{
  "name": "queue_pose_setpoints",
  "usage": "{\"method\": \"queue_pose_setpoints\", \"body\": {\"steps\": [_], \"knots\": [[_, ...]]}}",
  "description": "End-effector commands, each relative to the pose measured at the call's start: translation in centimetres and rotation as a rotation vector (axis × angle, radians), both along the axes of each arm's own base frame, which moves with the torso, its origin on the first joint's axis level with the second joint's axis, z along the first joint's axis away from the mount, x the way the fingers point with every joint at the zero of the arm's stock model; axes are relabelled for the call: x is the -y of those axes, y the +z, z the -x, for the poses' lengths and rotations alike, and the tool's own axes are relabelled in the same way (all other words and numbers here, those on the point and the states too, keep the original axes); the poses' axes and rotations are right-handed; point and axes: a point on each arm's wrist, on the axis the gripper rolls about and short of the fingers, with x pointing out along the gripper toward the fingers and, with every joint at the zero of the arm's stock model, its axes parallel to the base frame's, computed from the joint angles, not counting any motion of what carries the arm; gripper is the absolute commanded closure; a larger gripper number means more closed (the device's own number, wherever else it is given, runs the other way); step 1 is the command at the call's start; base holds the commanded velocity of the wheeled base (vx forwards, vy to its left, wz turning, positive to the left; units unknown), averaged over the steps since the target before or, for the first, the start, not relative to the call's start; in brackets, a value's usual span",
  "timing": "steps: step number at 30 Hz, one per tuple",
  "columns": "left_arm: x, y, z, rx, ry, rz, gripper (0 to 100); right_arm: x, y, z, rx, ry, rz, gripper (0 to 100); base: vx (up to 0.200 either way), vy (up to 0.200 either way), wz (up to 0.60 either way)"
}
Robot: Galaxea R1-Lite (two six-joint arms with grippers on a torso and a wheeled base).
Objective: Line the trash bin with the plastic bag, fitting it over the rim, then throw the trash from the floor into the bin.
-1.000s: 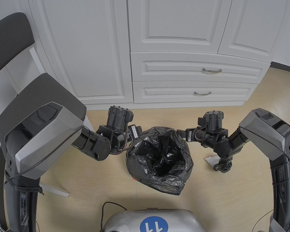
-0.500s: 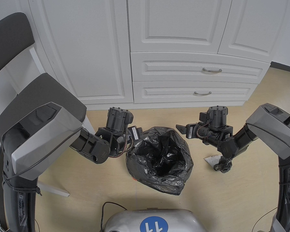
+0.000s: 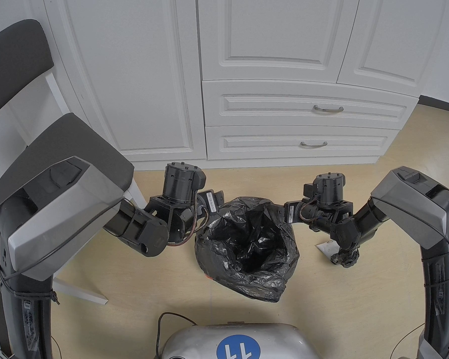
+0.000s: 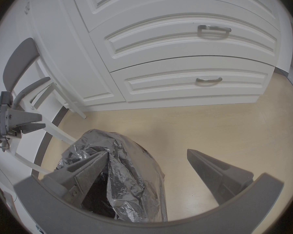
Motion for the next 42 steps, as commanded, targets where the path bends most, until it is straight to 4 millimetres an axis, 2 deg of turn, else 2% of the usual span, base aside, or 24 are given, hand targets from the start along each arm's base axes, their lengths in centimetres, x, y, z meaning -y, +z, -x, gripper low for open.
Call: {"method": "queue_pose_setpoints", "body": {"steps": [1,7,12,18,23,26,30,32,36,42], "knots": [[0.1,-0.8,0.0,-0.008,-0.005,-0.013,0,0.7,-1.3,-0.9,-0.021,-0.02,0.007,0,0.0,0.0,0.0],[0.1,-0.7,0.2,0.0,-0.006,-0.009,0,1.3,-1.9,-1.5,-0.026,-0.036,0.007,0,0.0,0.0,0.0],[0.2,-0.8,0.3,0.0,-0.01,-0.01,0,1.3,-0.9,-1.1,-0.014,-0.03,-0.004,0,0.0,0.0,0.0],[0.1,-0.5,0.3,0.006,-0.009,-0.008,0,0.7,0.2,0.2,-0.02,-0.007,-0.005,0,0.0,0.0,0.0],[-0.3,0.9,0.9,0.028,-0.003,-0.006,0,-0.6,1.4,2.1,-0.017,0.037,0.001,0,0.0,0.0,0.0],[-1.0,1.4,2.2,0.035,-0.033,-0.077,0,-1.0,3.3,3.8,0.003,0.062,0.014,0,0.0,0.0,0.0],[-1.3,2.3,4.2,0.09,-0.083,-0.107,0,-0.4,4.9,5.7,0.043,0.094,0.1,0,0.0,0.0,0.0],[-1.5,2.3,4.7,0.101,-0.096,-0.123,0,-0.3,5.0,6.1,0.05,0.103,0.128,0,0.0,0.0,0.0],[-2.8,1.8,7.2,0.138,-0.225,-0.186,0,0.1,4.7,7.8,0.076,0.057,0.293,0,0.0,0.0,0.0],[-2.9,2.0,9.5,0.226,-0.322,-0.213,0,0.7,5.7,9.8,0.173,0.039,0.406,0,0.0,0.0,0.0]]}}
